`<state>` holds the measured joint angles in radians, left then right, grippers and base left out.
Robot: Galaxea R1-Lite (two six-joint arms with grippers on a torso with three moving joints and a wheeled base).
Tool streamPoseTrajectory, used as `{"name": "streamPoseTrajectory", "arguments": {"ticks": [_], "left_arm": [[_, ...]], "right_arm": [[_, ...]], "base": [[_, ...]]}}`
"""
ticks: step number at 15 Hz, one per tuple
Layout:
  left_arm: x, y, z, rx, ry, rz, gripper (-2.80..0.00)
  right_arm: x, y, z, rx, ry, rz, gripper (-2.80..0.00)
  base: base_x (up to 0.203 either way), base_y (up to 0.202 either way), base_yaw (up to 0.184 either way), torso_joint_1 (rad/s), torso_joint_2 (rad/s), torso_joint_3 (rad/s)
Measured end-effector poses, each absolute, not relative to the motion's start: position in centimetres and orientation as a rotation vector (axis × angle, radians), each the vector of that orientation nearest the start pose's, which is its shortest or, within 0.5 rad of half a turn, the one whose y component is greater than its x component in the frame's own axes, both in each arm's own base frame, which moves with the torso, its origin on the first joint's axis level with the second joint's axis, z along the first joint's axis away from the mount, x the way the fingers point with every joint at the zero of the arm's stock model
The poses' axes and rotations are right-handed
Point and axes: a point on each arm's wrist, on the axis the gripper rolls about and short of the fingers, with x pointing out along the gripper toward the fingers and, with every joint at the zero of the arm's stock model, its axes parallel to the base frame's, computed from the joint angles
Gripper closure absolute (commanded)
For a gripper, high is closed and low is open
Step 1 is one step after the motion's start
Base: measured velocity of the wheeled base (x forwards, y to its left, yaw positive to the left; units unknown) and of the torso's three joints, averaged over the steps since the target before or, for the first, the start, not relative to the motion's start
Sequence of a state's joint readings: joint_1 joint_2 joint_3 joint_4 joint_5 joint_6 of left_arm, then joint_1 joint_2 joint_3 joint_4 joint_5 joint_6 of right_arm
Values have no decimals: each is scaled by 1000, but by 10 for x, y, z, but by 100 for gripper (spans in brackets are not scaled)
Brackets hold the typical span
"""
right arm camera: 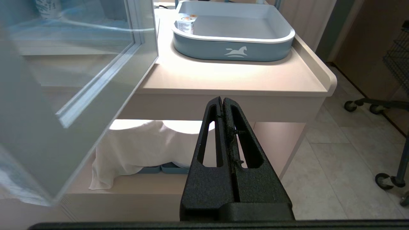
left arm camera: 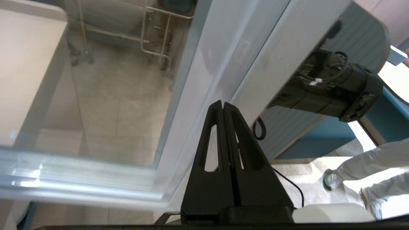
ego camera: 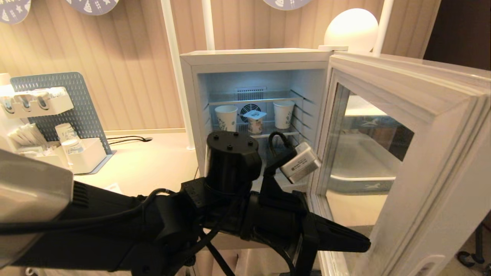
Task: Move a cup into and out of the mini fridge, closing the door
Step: Open the freezer door, then take the yoghurt out of the freezer
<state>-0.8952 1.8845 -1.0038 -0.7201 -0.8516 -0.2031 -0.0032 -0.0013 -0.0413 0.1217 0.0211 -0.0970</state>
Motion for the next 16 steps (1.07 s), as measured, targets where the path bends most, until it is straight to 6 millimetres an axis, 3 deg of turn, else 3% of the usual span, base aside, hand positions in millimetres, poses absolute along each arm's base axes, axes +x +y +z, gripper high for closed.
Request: {"name": "streamPoseTrajectory", "arguments": {"ticks": [4,8,10,12,14,16], "left_arm": [[208,-285,184,-133,411,-1525,0],[221,-260,205,-83,404,-995,0],[235,-225,223,-57,360,-602,0],[234,-177,245,-45,293,-251,0],[211,-135,267,-48,237,-40,0],[175,-95,286,-56,212,73,0]], "right_arm": [[-26,1,74,-96,79,22,0],[-26,1,74,-95,79,21,0],[-26,1,74,-95,78,22,0],[-26,1,74,-95,79,21,0],[-26,1,74,-95,79,21,0],[-26,1,74,-94,79,21,0]], "base": [[0,0,0,0,0,0],[0,0,0,0,0,0],[0,0,0,0,0,0],[0,0,0,0,0,0],[0,0,0,0,0,0],[0,0,0,0,0,0]]}}
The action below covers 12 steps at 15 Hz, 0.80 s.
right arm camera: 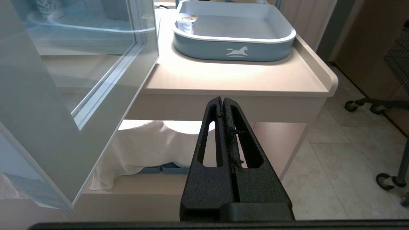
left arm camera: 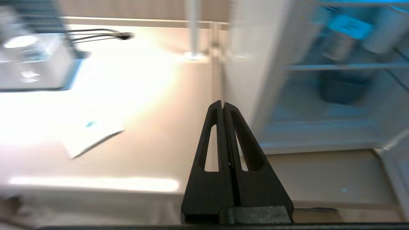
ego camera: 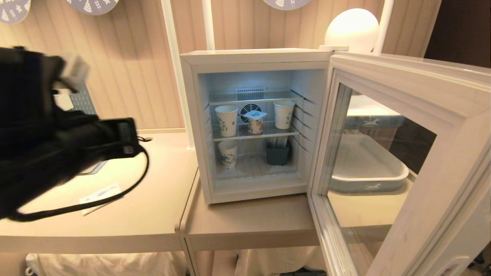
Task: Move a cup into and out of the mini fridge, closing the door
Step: Take the yoghurt out of the freezer
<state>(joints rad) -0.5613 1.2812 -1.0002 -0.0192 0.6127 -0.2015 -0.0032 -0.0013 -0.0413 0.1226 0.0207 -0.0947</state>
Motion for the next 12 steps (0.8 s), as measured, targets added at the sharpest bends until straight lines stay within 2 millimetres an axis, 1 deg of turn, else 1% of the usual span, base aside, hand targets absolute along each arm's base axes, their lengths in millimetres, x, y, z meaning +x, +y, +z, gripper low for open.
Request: {"name": "streamPoseTrajectory", "arguments": {"ticks": [2,4,5,7,9,11,12], "left_arm": [[126,-50,300,-74,188,173,0],[76,-13,300,-93,173,314,0],[51,-1,297,-101,165,366,0],[5,12,283,-120,145,404,0],[-36,17,261,-133,143,435,0],[-67,14,236,-152,135,431,0],[-79,12,226,-165,109,384,0]], "right_arm": [[-26,1,74,-93,79,21,0],[-27,1,74,-92,80,21,0],[-27,1,74,-91,80,20,0],[-27,1,74,-88,80,20,0],[-27,0,74,-87,80,18,0],[-27,0,74,-87,80,18,0],[-27,0,74,-87,80,18,0]], "base": [[0,0,0,0,0,0],[0,0,0,0,0,0],[0,0,0,0,0,0],[0,0,0,0,0,0],[0,0,0,0,0,0],[0,0,0,0,0,0],[0,0,0,0,0,0]]}}
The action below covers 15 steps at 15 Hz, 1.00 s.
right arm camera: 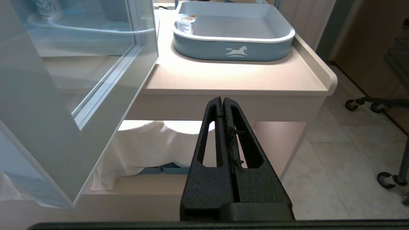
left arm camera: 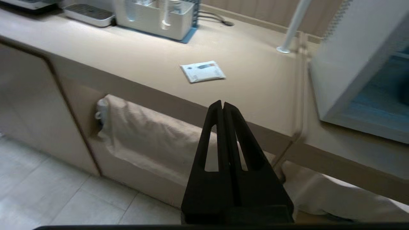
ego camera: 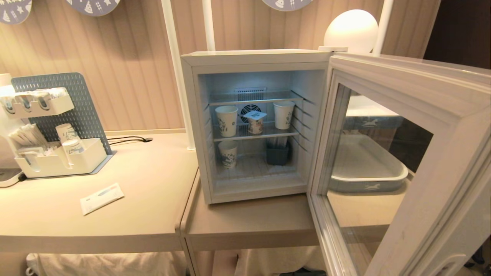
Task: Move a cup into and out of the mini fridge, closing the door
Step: Take the yoghurt out of the freezer
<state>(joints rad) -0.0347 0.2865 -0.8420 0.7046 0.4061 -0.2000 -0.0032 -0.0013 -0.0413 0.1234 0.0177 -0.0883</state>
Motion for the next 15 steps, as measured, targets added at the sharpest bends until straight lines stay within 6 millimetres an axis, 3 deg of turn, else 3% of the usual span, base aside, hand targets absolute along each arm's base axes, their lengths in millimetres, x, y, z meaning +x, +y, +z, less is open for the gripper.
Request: {"name": "streamPoseTrajectory", "arguments": {"ticks": [2,3,9,13,15], "left_arm": [[-99,6,201,-165,33,227,0],[-99,4,189,-155,16,161,0],[-33,1,97,48,-13,70,0],[-24,0,76,47,10,5,0],[-23,0,76,66,-2,4,0]], "right_arm": [[-27,0,74,-87,80,18,0],[-27,0,74,-87,80,18,0],[-27,0,74,-85,80,18,0],[-27,0,74,-84,80,17,0],[-27,0,74,-84,80,17,0]], "base": [[0,0,0,0,0,0],[0,0,0,0,0,0],[0,0,0,0,0,0],[0,0,0,0,0,0],[0,0,0,0,0,0]]}}
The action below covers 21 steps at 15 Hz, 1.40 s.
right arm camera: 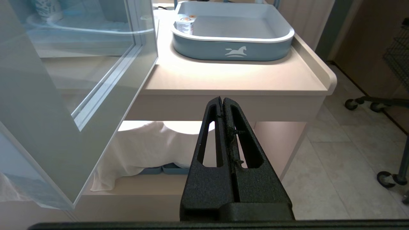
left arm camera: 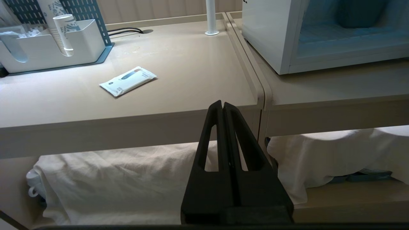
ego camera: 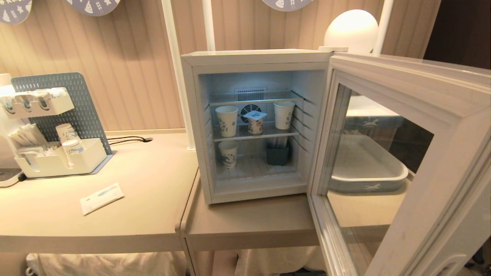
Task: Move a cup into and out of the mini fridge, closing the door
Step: Take the yoghurt out of the freezer
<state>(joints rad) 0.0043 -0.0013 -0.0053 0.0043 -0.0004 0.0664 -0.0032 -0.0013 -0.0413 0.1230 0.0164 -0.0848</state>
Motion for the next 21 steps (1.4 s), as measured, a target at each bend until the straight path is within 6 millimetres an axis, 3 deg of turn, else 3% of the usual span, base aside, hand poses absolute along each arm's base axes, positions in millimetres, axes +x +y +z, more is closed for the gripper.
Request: {"name": "streamPoseTrajectory", "arguments": {"ticks": [5,14,21], "left_arm": [[-23,0,76,58,2,2,0],[-23,0,75,66,4,-1,0],[-23,0,75,66,5,1,0]], "right_arm": [[-27,0,74,-84,80,17,0],[-27,0,74,-84,80,17,0],[-26,0,74,-84,79,18,0]], "base": [[-14,0,0,0,0,0],[-176,0,2,2,0,2],[1,35,1,2,1,0]]}}
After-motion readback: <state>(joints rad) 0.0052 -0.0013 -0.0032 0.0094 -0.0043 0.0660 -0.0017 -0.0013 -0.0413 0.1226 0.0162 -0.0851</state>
